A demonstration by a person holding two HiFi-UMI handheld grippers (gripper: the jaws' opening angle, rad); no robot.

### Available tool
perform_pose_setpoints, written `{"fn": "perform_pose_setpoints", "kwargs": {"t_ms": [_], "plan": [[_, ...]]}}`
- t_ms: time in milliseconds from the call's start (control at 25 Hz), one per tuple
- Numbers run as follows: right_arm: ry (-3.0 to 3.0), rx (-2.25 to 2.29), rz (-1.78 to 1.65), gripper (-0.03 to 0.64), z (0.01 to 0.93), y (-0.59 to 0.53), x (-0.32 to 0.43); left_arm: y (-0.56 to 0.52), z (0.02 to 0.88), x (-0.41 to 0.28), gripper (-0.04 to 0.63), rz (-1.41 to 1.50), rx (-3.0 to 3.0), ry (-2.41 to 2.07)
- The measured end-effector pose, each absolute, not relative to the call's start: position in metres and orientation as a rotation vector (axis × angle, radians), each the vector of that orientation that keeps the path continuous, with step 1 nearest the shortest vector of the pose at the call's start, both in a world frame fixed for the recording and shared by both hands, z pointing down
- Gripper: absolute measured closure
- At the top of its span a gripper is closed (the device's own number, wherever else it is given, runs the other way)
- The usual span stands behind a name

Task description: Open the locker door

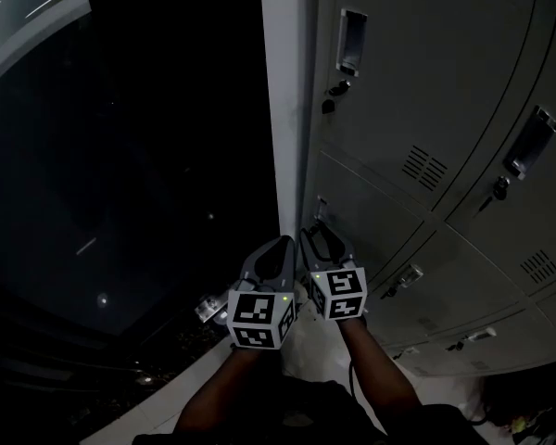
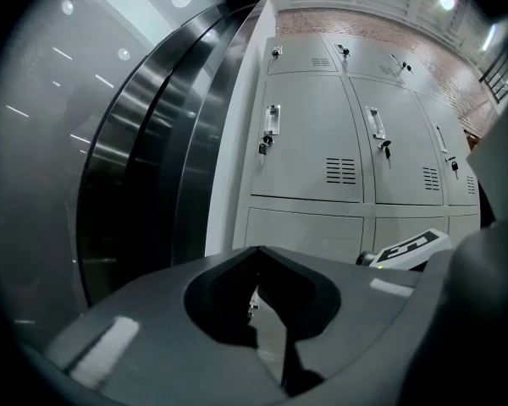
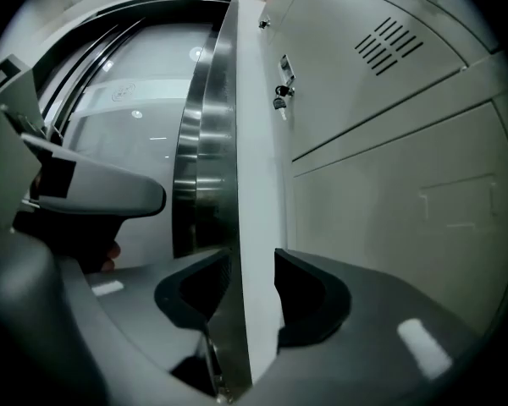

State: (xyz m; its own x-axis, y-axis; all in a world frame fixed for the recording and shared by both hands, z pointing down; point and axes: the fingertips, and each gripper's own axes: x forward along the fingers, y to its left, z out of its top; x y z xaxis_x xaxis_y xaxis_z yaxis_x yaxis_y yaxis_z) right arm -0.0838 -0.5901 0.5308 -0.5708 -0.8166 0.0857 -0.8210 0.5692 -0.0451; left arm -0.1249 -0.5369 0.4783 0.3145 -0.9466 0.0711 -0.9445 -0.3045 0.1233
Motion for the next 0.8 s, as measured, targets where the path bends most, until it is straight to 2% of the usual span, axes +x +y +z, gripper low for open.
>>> {"fn": "perform_pose_setpoints", "kwargs": {"t_ms": [800], "plan": [[-2.671,1.617,0.207,0.423,0.604,-0.671,-0.085,-0.584,0.536,-0.133,0.591,-0.030,2.480,-1.697]]}}
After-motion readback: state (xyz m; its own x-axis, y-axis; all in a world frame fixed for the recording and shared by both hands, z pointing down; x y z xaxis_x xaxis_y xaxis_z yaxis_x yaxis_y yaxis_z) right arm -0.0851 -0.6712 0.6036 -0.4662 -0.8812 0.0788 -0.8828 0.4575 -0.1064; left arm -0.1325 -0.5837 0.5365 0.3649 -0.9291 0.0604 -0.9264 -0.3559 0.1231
